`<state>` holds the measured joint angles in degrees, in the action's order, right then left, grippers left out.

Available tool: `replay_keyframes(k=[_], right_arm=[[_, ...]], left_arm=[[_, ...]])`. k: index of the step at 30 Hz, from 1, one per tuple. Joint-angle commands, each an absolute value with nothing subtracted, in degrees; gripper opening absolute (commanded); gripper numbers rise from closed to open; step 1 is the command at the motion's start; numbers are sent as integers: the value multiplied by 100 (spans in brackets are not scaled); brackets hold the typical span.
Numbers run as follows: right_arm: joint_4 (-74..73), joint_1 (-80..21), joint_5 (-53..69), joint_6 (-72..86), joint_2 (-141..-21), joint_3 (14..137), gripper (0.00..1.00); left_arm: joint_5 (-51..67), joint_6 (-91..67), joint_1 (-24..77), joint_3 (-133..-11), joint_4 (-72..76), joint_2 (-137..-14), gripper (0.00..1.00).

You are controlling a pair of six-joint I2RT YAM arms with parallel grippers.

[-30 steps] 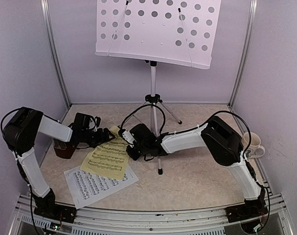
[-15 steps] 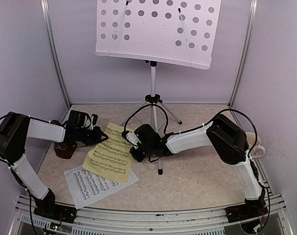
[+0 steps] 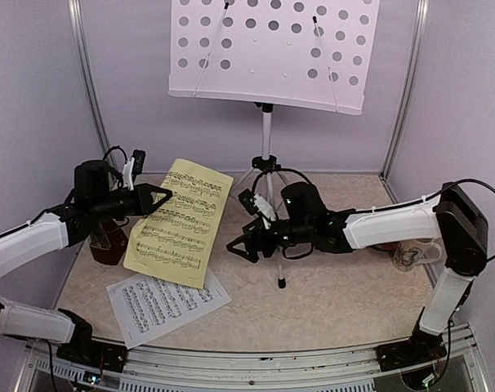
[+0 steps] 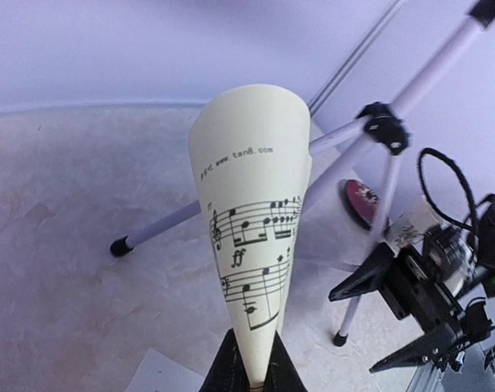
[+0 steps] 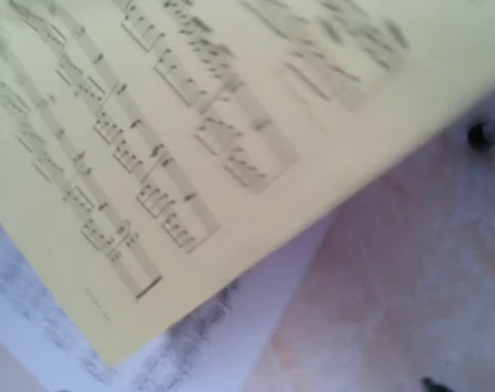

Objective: Set up the instrument practice props

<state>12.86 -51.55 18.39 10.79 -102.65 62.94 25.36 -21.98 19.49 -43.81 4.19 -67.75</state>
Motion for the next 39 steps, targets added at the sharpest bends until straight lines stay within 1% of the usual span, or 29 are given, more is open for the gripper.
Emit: replay_keyframes(k=[1, 5, 9, 14, 16, 19, 20, 21, 22, 25, 26, 28, 29, 30, 31, 32, 33, 36, 39], right_arm=[[2702, -4878, 2929, 2092, -9582, 5591, 96], [2913, -4900, 3282, 2188, -9644, 5796, 97], [3175, -5087, 3396, 2150, -9834, 6076, 94], [3429, -5258, 3371, 2356, -10017, 6379, 93], [3604, -5258, 3364, 2521, -10084, 6423, 90], [3794, -5256, 3289, 2751, -10088, 6386, 83], [3871, -5259, 3298, 2785, -10052, 6344, 76], [3963, -5264, 3308, 2816, -10007, 6289, 66], [4075, -5261, 3342, 2830, -9945, 6216, 50], [4148, -5256, 3442, 2729, -9694, 6104, 2], [4054, -5260, 3445, 2678, -9589, 6080, 0], [3707, -5257, 3441, 2265, -9301, 6018, 0], [3458, -5264, 3471, 2075, -9126, 5973, 0], [3203, -5261, 3502, 1904, -8927, 5917, 0], [2911, -5258, 3540, 1704, -8733, 5843, 0], [2587, -5263, 3590, 1487, -8516, 5784, 0], [2305, -5262, 3614, 1269, -8319, 5718, 0], [1384, -5260, 3701, 674, -7835, 5658, 0], [613, -5239, 3530, 409, -7621, 5835, 0]], left_arm=[[2996, -1768, 2056, -4267, 178, -6019, 10], [3136, -1808, 2119, -4225, 230, -5607, 12], [3260, -1861, 2311, -4120, 456, -5316, 13], [3282, -2053, 2597, -3939, 971, -4886, 15], [3199, -2083, 2707, -3876, 1207, -4756, 15], [3120, -2158, 2799, -3828, 1460, -4676, 16], [3107, -2227, 2810, -3832, 1500, -4682, 15], [3078, -2246, 2843, -3832, 1543, -4696, 16], [3039, -2260, 2889, -3828, 1622, -4714, 17], [2812, -2278, 3129, -3766, 1850, -4748, 24], [2731, -2215, 3210, -3766, 1855, -4766, 29], [2683, -2138, 3271, -3806, 1747, -4795, 47], [2666, -2017, 3259, -3843, 1605, -4792, 57], [2623, -1972, 3230, -3864, 1439, -4772, 73], [2623, -1969, 3180, -3840, 1349, -4754, 86], [2673, -1969, 3114, -3803, 1296, -4735, 94], [2797, -1972, 3021, -3753, 1285, -4729, 98], [3263, -2074, 2750, -3534, 1455, -4748, 99], [3997, -2395, 2719, -3397, 2161, -4933, 99]])
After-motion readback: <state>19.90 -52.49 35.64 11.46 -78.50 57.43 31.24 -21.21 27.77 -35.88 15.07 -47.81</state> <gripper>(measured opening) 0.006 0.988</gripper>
